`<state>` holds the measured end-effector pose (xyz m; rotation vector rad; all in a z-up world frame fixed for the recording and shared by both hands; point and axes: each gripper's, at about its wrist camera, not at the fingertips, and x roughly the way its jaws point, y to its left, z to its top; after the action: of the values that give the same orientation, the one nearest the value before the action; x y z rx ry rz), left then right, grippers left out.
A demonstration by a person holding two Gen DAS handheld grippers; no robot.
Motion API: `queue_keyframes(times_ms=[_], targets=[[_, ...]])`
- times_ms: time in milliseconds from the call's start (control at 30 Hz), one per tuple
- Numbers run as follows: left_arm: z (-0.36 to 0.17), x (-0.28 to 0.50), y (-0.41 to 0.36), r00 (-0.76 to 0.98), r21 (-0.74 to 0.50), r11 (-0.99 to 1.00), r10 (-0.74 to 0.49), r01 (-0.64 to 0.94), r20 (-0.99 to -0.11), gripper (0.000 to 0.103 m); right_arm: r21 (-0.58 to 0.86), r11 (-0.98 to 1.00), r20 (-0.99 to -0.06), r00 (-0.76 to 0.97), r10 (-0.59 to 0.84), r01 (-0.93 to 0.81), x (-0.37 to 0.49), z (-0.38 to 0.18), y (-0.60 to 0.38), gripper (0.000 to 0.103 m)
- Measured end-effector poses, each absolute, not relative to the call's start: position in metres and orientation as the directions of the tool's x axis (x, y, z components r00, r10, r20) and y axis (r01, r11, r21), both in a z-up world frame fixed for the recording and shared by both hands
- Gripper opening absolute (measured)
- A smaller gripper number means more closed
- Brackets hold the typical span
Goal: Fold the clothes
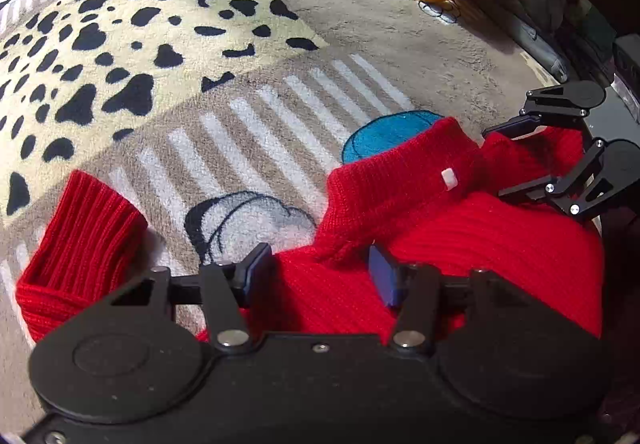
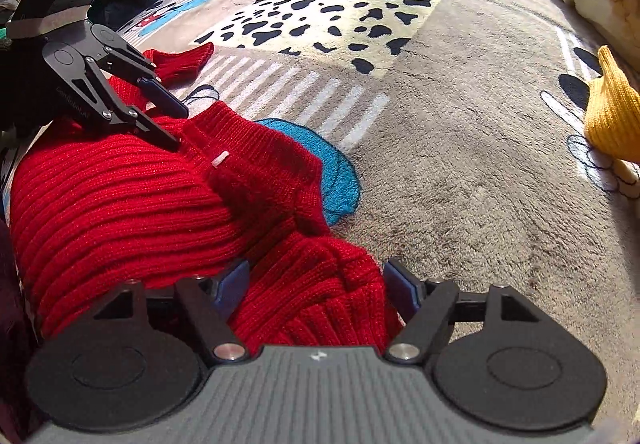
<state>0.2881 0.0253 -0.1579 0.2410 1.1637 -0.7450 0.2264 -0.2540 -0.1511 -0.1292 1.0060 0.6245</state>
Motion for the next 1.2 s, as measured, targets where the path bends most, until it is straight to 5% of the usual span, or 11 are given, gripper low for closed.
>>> queue_keyframes(times_ms=[33,67,133,333,800,967,1200], targets=[[-0.156,0.285,0.024,0.207,-0.182,0.735,-0.404,0.653,-0.891,0.029,0.175,0.818,-0.815,0.385,0.433,-0.548,0.222,-0.148,-0.255,0.034],[-0.153,0.281,0.023,0.223,-0.168,0.731,-0.406,0.662,-0.887,0.013,0.173,0.817,-0.810,0.392,0.436,-0.551,0.217,-0.146,-0.256,0.029],[-0.137,0.272,0.025,0.267,-0.147,0.729,-0.419,0.668,-0.868,0.010,0.134,0.823,-0.797,0.434,0.420,-0.552,0.210,-0.134,-0.258,0.024],[-0.070,0.250,0.035,0.439,-0.082,0.755,-0.463,0.651,-0.770,0.008,0.000,0.851,-0.679,0.625,0.386,-0.526,0.190,-0.062,-0.260,0.022],[0.145,0.138,0.053,0.787,0.040,0.819,-0.536,0.573,-0.305,0.007,-0.398,0.861,-0.156,0.948,0.276,-0.316,0.107,0.142,-0.253,0.022],[0.163,0.092,0.029,0.750,-0.046,0.777,-0.619,0.628,-0.231,0.007,-0.439,0.864,-0.087,0.969,0.233,-0.247,0.085,0.176,-0.286,0.022],[0.119,0.083,-0.020,0.582,-0.408,0.598,-0.793,0.690,-0.179,0.007,-0.521,0.842,-0.076,0.990,0.115,-0.138,0.069,0.180,-0.342,0.022]])
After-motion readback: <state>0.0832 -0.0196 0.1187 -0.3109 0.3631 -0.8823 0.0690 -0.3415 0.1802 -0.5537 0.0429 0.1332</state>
